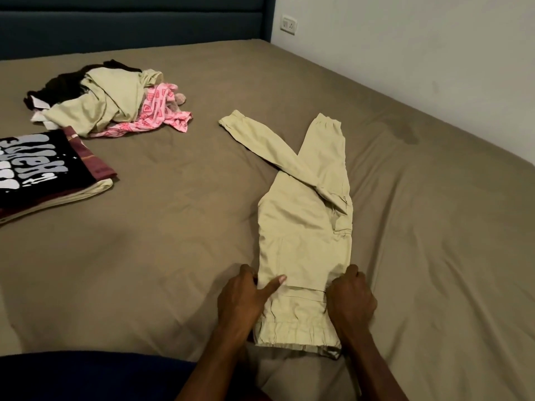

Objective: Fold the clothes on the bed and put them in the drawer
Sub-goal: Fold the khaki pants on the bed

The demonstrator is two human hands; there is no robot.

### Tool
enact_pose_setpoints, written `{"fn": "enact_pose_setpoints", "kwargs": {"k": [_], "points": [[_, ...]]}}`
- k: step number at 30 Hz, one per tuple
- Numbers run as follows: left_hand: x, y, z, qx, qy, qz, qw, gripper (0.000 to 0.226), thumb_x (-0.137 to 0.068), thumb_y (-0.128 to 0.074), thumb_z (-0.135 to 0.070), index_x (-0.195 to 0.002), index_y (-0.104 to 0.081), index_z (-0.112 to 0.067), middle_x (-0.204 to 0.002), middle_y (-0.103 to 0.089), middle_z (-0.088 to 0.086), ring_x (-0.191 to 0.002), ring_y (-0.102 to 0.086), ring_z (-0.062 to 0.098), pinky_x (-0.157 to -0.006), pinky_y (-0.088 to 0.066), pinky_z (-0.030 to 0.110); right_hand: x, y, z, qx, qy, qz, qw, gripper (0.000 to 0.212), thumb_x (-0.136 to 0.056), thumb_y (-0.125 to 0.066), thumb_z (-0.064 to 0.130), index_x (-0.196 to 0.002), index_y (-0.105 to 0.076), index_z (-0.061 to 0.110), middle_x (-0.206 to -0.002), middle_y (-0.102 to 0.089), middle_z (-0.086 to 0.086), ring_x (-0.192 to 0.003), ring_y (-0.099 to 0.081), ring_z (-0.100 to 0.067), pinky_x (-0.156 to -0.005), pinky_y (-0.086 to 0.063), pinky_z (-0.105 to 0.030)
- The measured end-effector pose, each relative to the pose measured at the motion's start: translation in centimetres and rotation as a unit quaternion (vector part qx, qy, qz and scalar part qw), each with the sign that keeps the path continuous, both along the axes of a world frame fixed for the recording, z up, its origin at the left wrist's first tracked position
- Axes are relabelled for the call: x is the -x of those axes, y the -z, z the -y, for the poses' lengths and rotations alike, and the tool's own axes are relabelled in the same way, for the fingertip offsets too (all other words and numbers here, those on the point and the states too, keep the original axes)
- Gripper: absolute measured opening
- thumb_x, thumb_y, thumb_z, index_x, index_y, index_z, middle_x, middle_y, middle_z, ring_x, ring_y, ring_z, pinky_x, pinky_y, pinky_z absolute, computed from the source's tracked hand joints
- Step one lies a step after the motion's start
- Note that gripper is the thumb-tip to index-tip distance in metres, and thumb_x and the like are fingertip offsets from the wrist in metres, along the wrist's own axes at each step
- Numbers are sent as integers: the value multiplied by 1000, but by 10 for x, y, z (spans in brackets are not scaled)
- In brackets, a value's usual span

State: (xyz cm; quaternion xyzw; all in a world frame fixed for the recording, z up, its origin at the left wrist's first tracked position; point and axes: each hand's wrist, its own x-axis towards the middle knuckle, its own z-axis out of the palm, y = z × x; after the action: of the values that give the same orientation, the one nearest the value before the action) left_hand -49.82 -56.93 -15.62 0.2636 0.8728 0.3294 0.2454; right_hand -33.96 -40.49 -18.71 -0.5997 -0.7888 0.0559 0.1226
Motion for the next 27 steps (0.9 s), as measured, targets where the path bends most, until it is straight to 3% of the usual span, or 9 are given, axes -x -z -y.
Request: {"fn": "enact_pose_setpoints", "kwargs": {"k": [4,7,12,15,20,24,27], "points": [[12,5,-4,-71,-71,0,995,47,-86,-56,-76,-93,-60,-29,-85,-69,-12,-78,-66,8,-68,-53,32,18,-5,-38,-86,-2,-52,995,24,-89,-68,16,-105,-56,2,-94,-57,-18,-76,-61,-40,-54,-42,-38],[21,13,-9,-101,-85,-4,991,32,-90,-63,-63,-90,-63,-31,-82,-70,-13,-74,-66,7,-68,-56,37,37,-13,-81,-133,-35,-63,989,33,-87,-70,18,-113,-57,3,-101,-57,-19,-86,-59,-40,-64,-50,-45],[45,14,-32,-117,-109,9,987,21,-91,-67,-52,-85,-62,-32,-72,-71,-11,-57,-67,10,-62,-59,43,81,-20,-157,-148,-120,-72,979,44,-88,-72,35,-119,-58,7,-105,-59,-15,-91,-58,-35,-77,-49,-46],[58,10,-45,-139,-121,39,982,18,-92,-66,-44,-84,-64,-29,-63,-69,-3,-46,-63,17,-54,-57,45,114,-23,-198,-107,-202,-54,972,39,-89,-70,41,-111,-60,10,-101,-62,-11,-90,-62,-34,-71,-48,-42],[103,8,-90,-149,-120,50,980,13,-94,-68,-32,-85,-67,-23,-63,-69,1,-50,-64,20,-55,-55,42,162,-33,-268,2,-313,-19,950,37,-88,-68,47,-110,-60,18,-99,-67,-2,-92,-64,-29,-74,-49,-40],[155,7,-151,-138,-112,24,984,4,-92,-73,-20,-90,-69,-20,-72,-73,0,-49,-65,14,-48,-53,30,175,-30,-299,14,-324,-122,938,33,-73,-78,37,-89,-51,26,-77,-58,10,-73,-54,-15,-65,-41,-36],[188,11,-202,-191,-126,91,969,9,-92,-72,-18,-98,-69,-13,-72,-70,4,-48,-59,16,-50,-48,27,175,0,-303,27,-335,-177,925,37,-70,-80,36,-79,-46,26,-65,-52,9,-61,-49,-10,-59,-39,-34]]}}
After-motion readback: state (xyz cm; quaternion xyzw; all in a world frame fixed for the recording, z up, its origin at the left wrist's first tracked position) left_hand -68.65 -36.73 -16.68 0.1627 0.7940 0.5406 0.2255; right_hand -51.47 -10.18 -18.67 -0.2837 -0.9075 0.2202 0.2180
